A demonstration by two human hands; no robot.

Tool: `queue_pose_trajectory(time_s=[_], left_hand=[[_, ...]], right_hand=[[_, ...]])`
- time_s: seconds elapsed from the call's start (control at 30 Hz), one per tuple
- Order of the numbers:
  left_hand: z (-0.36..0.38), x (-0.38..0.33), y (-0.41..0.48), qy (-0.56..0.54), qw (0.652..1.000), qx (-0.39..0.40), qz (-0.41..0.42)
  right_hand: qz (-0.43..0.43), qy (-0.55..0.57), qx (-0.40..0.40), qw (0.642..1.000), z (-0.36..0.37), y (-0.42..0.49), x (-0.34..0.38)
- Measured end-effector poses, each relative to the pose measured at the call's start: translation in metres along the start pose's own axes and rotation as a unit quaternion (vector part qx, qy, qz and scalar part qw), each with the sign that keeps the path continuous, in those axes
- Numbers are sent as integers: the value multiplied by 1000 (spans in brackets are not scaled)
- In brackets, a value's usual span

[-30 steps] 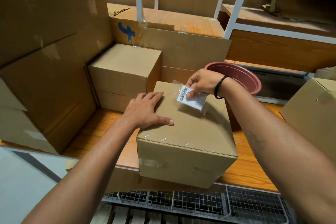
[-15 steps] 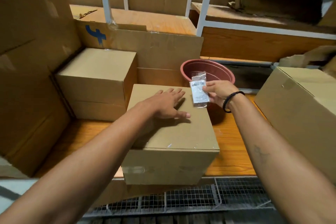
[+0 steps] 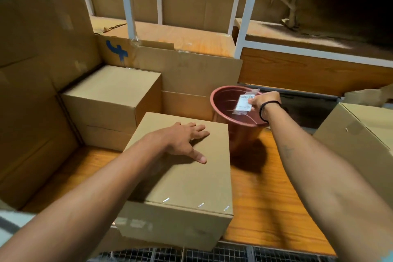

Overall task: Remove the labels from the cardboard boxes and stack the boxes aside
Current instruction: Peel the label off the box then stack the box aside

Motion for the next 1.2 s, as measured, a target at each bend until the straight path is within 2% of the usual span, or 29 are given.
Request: queue_pose_trajectory(time_s=[0.13, 0.23, 0.3, 0.4, 0.5, 0.73, 0.87, 0.93, 1.0, 1.1, 1.2], left_hand=[[0, -2, -1, -16, 1000, -2, 5], [-1, -1, -4, -34, 999, -13, 8], [-1, -1, -5, -39, 999, -18, 10], [0, 0, -5, -43, 999, -20, 11], [0, 0, -4, -38, 999, -21, 15], [0, 8, -4, -60, 998, -26, 1], [-7, 25, -27, -94, 994, -64, 7], [-12, 41, -50, -99, 991, -94, 11], [-12, 65, -77, -118, 984, -130, -9], [2, 104, -116, -215, 957, -182, -64], [29, 116, -131, -327, 932, -152, -42]], right_hand=[[13, -36, 12, 999, 12, 17, -3], [-31, -120, 93, 988, 29, 21, -1], [-20, -126, 122, 984, 35, 22, -8], [-6, -76, 104, 992, 38, 21, -12], [50, 35, 116, 991, 48, 16, -24], [-109, -14, 164, 980, 60, -58, -23], [-243, -154, 94, 953, 46, -104, -24], [-282, -190, 70, 938, 36, -137, -26], [-290, -203, 58, 933, 28, -164, -37], [-260, -221, 85, 936, 26, -192, -64], [-241, -224, 141, 934, 38, -213, -92]])
Point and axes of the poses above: each hand's wrist, its own y-axis towards the middle knuckle, its own z-axis out of the palm, x = y × z, the point moved 9 cm from there along y, towards the middle knuckle, and after that the axes turned 8 degrees about -y, right-handed, at the moved point
